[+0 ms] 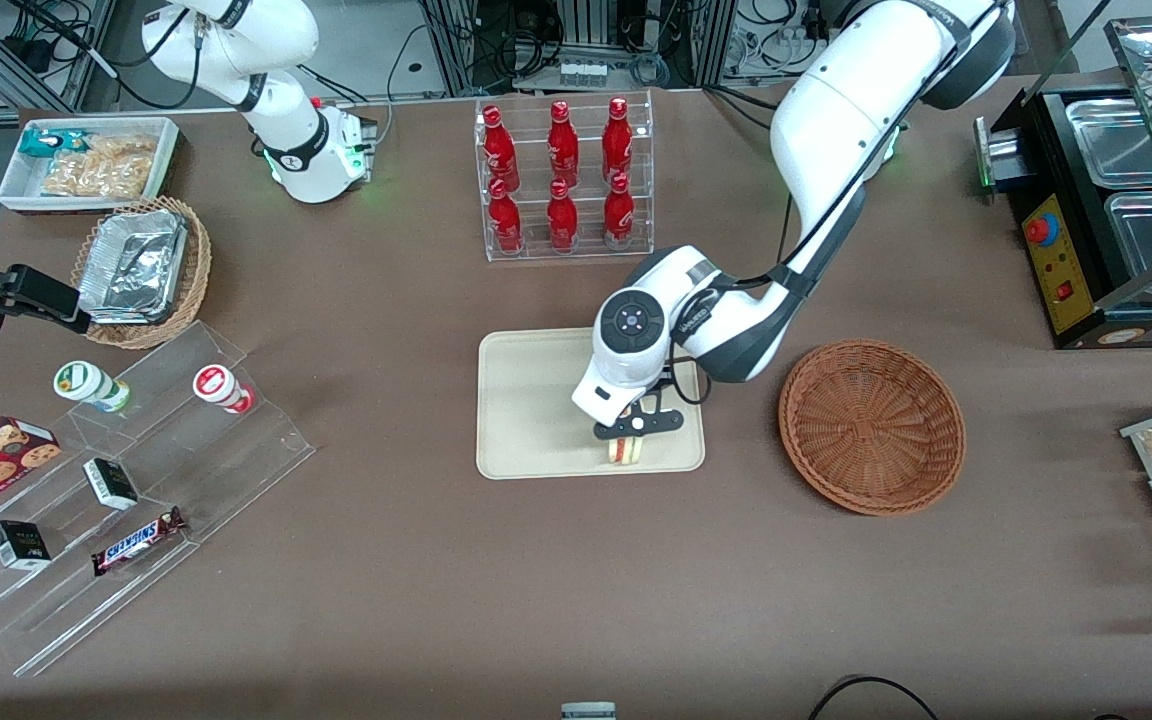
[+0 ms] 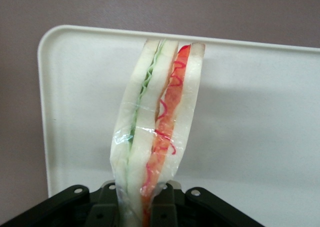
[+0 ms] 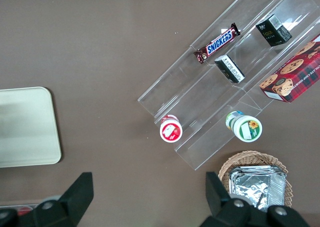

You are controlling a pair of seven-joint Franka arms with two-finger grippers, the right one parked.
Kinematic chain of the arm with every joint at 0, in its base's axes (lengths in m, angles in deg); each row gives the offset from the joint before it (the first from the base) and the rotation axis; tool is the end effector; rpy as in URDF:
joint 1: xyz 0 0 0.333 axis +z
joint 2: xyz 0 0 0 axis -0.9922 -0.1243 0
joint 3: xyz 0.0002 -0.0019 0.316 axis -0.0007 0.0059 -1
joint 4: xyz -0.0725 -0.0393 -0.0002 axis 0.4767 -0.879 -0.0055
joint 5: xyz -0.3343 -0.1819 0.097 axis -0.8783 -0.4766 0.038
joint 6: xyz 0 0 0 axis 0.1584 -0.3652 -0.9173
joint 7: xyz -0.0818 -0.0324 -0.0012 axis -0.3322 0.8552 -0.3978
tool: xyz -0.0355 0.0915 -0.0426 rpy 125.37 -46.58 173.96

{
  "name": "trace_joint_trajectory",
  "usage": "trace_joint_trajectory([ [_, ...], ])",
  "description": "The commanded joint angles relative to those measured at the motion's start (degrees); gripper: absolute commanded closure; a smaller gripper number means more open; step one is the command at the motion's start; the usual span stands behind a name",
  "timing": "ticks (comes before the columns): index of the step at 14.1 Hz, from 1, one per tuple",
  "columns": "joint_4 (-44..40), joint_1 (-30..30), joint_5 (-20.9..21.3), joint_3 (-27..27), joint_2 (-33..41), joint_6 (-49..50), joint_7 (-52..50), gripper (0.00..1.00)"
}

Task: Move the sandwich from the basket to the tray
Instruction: 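Lift the sandwich and carry it with the left gripper over the tray, then lower the sandwich upright onto the tray and open the left gripper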

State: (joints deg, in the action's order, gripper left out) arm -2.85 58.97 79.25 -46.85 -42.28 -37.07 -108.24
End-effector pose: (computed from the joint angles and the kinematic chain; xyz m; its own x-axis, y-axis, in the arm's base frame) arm 0.5321 -0.4646 0.2503 0.9870 0.1242 -0.1022 0.1221 -0.9922 -0.0263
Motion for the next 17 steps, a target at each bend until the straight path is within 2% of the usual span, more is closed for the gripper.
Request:
trace_joint_trajectory([
  [1,-4.2,-3.3,1.2,-1.0,-1.9,1.5,-2.8,0.92],
  [7,-6.4,-6.2,3.5,-1.1,-4.4,1.6,-8.2,0.91],
  [8,-6.5,-6.6,3.5,-1.1,-4.6,1.4,-8.7,0.89],
  [9,-7.1,-6.9,3.5,-1.1,-5.3,1.3,-8.7,0.84],
  [10,-7.2,-6.9,3.6,-1.1,-5.4,1.2,-8.7,0.66],
  [11,-7.0,-6.8,3.6,-1.1,-5.4,1.2,-8.5,0.23],
  [12,-6.8,-6.7,3.7,-1.0,-5.3,1.2,-8.5,0.00],
  [17,-6.8,-6.3,3.7,-1.1,-5.0,1.2,-8.7,0.00],
])
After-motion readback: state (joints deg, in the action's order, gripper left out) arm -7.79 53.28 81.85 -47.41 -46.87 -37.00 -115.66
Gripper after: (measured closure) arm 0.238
